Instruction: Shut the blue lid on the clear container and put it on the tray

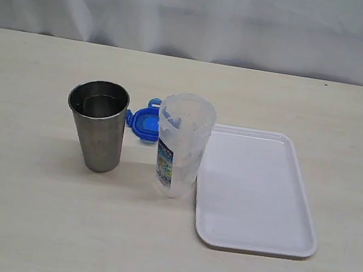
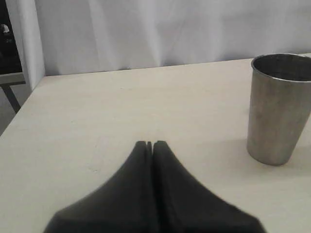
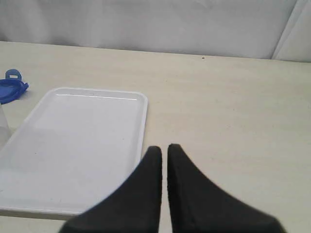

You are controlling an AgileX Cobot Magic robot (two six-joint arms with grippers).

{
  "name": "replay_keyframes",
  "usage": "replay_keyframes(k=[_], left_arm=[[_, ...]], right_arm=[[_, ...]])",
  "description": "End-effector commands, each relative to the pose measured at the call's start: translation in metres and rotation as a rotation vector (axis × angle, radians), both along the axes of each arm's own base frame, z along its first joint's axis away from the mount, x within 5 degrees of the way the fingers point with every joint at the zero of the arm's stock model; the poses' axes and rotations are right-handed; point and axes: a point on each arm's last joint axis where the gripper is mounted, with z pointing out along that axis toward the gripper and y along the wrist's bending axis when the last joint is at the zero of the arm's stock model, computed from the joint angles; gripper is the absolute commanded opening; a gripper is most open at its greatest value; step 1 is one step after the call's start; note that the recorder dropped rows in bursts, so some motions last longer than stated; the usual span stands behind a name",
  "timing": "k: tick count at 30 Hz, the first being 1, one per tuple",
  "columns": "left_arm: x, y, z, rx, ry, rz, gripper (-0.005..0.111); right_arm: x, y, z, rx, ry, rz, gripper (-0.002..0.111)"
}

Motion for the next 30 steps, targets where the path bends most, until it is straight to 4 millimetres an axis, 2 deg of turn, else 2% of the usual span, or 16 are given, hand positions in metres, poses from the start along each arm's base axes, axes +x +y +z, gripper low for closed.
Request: replay_keyframes(k=[1,6,10,15,22,25,28,29,30], left_arm=[[0.000,0.000,0.000,0.008,-0.009,-0.006,0.000],[0.001,-0.001,0.007,0.017,-0.089,-0.013,0.000],[0.002,-0.003,0.021,-0.076,-0.243,-0.026,0.000],[-0.001,-0.003,0.042,-0.082,-0.468,-0.041,0.000],[-0.015,-0.004,0.072,-0.138,-0.838,-0.071,0.000],[-0.019,-0.003,0.078,-0.165,-0.907,-0.081,0.001],[-0.023,-0.004,0.087,-0.288,-0.954,-0.122,0.021],[-0.026,-0.003,0.094,-0.295,-0.973,-0.126,0.036],[-0.026,-0.003,0.098,-0.295,-0.979,-0.127,0.045]], right_arm=[[0.000,0.000,0.001,0.001,-0.014,-0.004,0.005],[0.000,0.000,0.001,0.001,-0.014,-0.004,0.005],[0.000,0.000,0.001,0.001,-0.014,-0.004,0.005],[0.000,0.000,0.001,0.001,-0.014,-0.004,0.005],[0.000,0.000,0.001,0.001,-0.014,-0.004,0.005],[0.000,0.000,0.001,0.001,-0.014,-0.004,0.005],[0.000,0.000,0.001,0.001,-0.014,-0.004,0.005],[0.000,0.000,0.001,0.001,-0.014,-0.004,0.005],[0.000,0.000,0.001,0.001,-0.014,-0.004,0.005]])
